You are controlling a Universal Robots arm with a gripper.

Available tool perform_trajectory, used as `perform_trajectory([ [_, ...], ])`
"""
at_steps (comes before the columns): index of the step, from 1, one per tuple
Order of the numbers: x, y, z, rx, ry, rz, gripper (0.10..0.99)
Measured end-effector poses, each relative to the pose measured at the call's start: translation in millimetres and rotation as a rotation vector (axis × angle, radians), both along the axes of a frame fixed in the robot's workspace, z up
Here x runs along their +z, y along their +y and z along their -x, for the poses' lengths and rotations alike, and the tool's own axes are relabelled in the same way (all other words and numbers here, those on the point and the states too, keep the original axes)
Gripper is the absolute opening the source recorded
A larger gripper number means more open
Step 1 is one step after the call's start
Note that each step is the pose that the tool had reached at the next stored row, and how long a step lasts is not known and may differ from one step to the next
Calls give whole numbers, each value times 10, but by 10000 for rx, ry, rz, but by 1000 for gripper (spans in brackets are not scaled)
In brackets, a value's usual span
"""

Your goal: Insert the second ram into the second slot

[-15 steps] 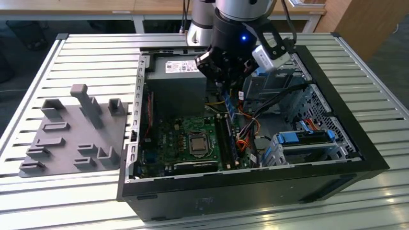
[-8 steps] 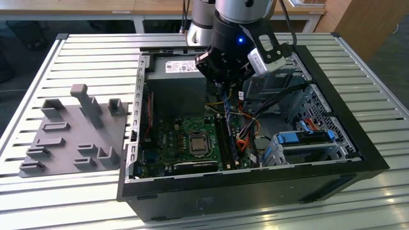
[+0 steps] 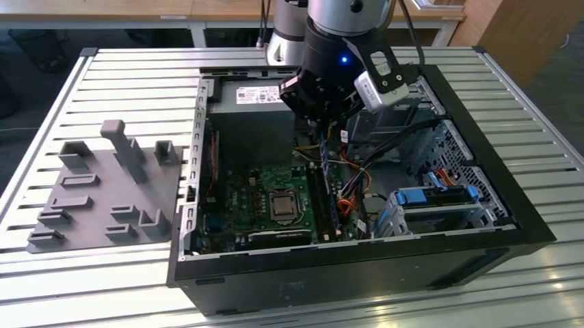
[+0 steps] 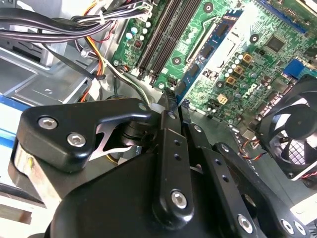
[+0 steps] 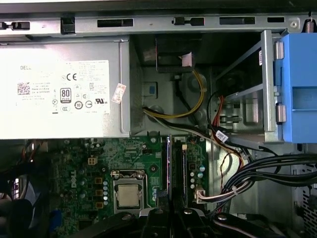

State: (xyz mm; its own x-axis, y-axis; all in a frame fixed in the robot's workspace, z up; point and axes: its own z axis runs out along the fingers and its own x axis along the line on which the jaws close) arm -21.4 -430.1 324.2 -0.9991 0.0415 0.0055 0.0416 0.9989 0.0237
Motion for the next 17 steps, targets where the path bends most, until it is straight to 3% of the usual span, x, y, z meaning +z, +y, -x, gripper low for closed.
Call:
perform_trajectory([
  [17,-18,-9,-4,0,0,9,141],
])
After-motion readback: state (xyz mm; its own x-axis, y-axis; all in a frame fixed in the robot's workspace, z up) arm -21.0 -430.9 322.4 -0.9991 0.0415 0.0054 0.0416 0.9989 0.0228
